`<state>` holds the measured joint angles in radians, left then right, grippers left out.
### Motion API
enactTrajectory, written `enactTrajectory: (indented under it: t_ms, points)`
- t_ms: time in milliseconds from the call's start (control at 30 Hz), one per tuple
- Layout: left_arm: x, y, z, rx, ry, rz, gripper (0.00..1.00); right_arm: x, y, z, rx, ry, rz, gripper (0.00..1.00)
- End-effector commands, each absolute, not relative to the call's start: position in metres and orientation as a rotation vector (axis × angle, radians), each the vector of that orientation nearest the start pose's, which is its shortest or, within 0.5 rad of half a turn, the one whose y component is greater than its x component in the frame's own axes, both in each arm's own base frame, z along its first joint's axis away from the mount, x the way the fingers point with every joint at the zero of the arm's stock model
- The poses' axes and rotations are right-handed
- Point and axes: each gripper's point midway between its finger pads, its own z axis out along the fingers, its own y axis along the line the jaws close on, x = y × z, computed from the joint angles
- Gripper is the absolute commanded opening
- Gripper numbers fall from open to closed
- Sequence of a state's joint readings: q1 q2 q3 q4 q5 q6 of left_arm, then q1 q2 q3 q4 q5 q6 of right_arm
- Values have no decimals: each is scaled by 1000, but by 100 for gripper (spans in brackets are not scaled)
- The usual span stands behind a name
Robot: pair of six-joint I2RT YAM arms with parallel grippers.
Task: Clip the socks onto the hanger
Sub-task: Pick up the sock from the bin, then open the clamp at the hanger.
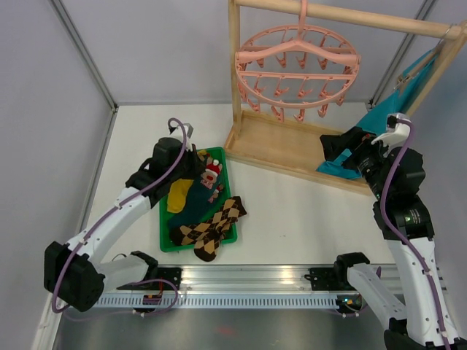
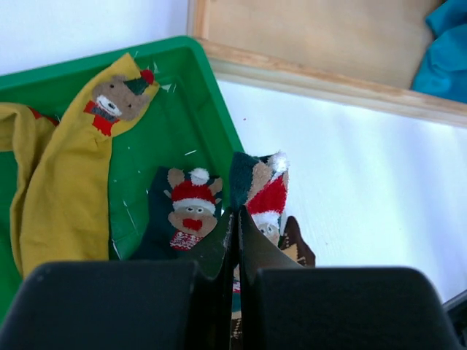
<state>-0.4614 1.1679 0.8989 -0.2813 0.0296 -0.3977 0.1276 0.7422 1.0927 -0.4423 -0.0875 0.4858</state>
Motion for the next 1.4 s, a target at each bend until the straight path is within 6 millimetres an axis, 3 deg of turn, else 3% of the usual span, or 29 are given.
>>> enactTrajectory:
  t_ms: [0, 167, 533, 567, 900, 1067, 1233, 1367]
  points:
    - [308, -180, 225, 130, 2101, -560, 2, 268, 76, 400, 201, 1615, 579, 98]
    - [301, -181, 253, 135, 2056, -596, 2, 268, 74, 411, 180, 1595, 561, 98]
    - [281, -170, 296, 164, 1991, -601, 2, 276, 81, 425, 161, 1595, 594, 98]
    - [279, -171, 302, 172, 1976, -616, 2, 274, 80, 435, 154, 1579, 589, 98]
    - [267, -174, 329, 207, 1893, -672, 2, 283, 71, 458, 167, 1585, 515, 98]
    - [265, -177, 339, 224, 1855, -697, 2, 290, 95, 454, 48, 1635, 607, 98]
    - [268, -180, 346, 237, 1838, -704, 2, 300, 106, 454, 9, 1641, 607, 98]
    - [270, -181, 350, 239, 1832, -706, 2, 308, 137, 454, -37, 1682, 551, 98]
